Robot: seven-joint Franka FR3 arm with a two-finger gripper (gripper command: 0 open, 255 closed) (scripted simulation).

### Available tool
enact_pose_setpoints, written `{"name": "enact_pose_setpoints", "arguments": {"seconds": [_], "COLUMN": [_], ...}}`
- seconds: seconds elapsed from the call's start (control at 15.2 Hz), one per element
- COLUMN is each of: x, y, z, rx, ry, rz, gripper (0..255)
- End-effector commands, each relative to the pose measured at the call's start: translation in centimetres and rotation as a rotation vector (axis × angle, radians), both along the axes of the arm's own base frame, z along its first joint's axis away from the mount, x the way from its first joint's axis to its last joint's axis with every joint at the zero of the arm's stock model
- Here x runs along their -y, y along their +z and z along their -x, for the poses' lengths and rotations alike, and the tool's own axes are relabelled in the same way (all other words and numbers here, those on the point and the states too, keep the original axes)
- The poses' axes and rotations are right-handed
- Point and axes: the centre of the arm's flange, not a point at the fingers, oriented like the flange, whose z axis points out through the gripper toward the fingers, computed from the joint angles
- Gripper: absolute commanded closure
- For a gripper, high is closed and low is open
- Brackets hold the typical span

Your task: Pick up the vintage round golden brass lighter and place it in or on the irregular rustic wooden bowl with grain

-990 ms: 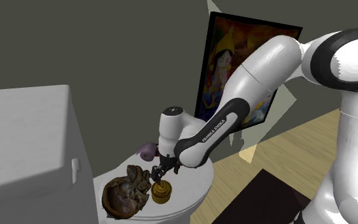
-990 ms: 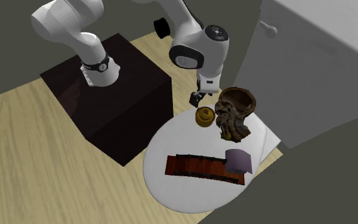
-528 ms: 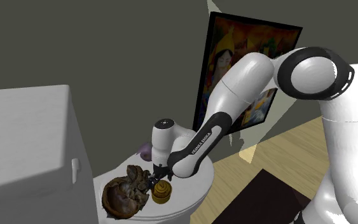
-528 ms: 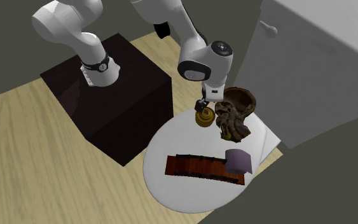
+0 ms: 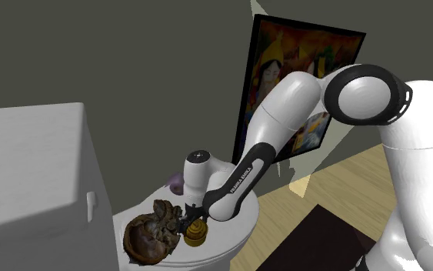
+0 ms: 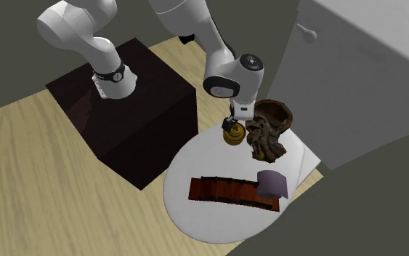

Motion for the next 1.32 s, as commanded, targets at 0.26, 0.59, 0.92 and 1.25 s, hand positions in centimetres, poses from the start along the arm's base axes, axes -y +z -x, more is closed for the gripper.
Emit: {"name": "enact_pose_setpoints", "arguments": {"seconds": [0.26, 0.59, 0.92, 1.25], "x": [0.0, 0.0, 0.0, 0.0], "y": [0.0, 0.2, 1.0, 3.7], "z": [0.0, 0.2, 0.0, 0.0], "rx": [0.000, 0.000, 0.000, 0.000], "ry": [0.000, 0.000, 0.000, 0.000], "rz": [0.000, 0.000, 0.000, 0.000], "gripper": [255, 255, 255, 255]}}
